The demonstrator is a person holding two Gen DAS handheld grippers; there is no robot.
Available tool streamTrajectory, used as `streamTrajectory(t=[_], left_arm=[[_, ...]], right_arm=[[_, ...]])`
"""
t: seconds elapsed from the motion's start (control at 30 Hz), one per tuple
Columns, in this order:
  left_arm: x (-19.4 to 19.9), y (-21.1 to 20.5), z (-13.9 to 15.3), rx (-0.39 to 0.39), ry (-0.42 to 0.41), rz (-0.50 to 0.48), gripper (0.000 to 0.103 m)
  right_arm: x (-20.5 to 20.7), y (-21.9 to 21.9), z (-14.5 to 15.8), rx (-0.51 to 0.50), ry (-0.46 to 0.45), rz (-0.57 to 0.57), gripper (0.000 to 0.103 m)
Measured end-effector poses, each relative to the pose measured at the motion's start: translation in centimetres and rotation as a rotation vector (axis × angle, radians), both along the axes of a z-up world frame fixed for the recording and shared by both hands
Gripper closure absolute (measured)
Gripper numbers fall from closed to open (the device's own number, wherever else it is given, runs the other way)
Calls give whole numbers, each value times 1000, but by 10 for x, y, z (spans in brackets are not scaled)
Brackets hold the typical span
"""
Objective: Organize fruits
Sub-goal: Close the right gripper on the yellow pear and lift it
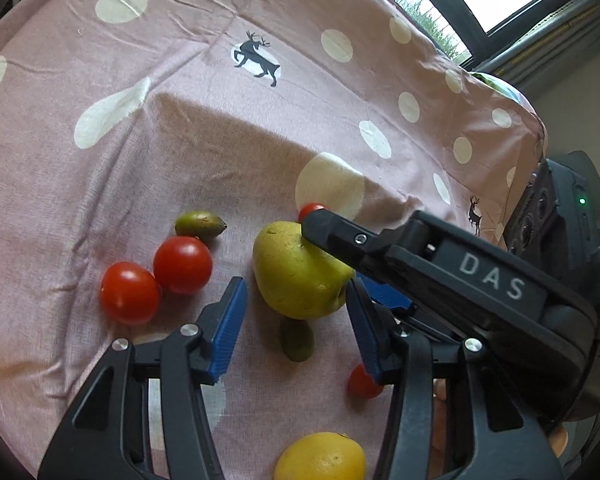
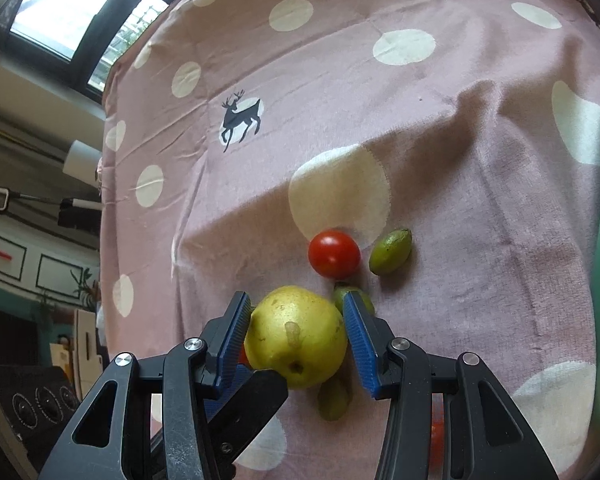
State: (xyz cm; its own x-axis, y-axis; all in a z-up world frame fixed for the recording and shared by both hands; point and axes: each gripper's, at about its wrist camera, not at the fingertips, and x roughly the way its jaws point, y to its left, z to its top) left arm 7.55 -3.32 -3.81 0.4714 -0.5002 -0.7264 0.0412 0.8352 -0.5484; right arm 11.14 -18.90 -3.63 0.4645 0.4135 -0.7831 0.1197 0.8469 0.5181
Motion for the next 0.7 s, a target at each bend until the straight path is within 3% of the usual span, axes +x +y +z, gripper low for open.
streamTrajectory(t=[0.27,0.43,0.7], left_arm=[[2,-2,-5,-26,20,-59,53],[-2,-3,-3,20,14,-104,50],[-2,5,-7,5,23,-127,45]], right_arm=[[-3,-3,-1,16,21,2,54],[-9,4,3,-23,17,34,54],[-17,6,4,-25,23,45,54]])
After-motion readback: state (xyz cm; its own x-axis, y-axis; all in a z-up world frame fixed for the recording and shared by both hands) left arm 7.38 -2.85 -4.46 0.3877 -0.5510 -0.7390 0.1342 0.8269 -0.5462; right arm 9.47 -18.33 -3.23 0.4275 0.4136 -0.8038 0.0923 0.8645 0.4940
